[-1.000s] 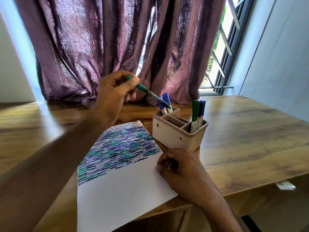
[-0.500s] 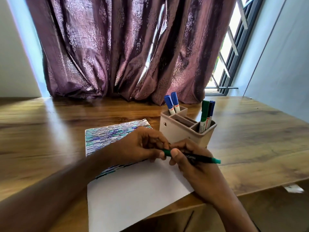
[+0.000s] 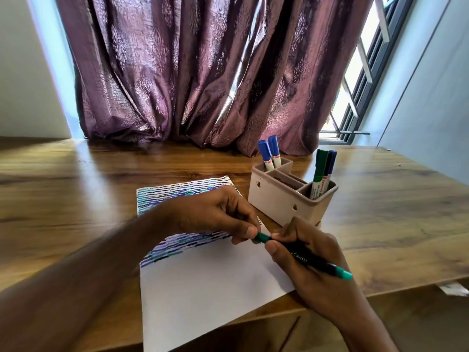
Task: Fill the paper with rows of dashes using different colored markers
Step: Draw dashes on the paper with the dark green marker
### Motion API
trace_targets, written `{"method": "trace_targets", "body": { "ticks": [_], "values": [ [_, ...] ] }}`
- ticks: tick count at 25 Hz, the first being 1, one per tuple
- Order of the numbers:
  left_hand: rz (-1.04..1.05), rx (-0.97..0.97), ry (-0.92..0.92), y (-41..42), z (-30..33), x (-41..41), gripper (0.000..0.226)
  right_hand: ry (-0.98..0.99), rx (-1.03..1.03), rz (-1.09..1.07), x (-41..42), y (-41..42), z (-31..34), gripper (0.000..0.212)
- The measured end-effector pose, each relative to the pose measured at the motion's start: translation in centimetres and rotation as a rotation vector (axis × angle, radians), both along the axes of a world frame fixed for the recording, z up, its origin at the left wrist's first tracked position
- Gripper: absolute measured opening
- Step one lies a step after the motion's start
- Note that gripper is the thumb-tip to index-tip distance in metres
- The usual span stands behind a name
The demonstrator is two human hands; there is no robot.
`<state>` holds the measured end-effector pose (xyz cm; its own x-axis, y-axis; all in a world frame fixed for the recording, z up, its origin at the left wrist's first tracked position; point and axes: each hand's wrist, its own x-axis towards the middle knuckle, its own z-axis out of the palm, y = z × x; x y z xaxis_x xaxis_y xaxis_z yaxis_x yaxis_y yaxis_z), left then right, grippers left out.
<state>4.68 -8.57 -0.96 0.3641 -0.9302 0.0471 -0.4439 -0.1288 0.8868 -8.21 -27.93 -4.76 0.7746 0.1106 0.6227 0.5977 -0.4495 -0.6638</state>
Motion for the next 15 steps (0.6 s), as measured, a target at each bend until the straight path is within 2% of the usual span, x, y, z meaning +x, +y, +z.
{"method": "trace_targets", "body": {
  "ticks": [6,15],
  "values": [
    [-0.057,0.026,0.081,0.28,0.47,-0.07,0.013,-0.057,-0.048,0.011,-0.27,0.32,0.05,0.025],
    [0.068,-0.053,-0.114,0.05,0.42,0.02,0.018,-0.097,-0.045,-0.106,0.13,0.43,0.16,0.023]
  ]
}}
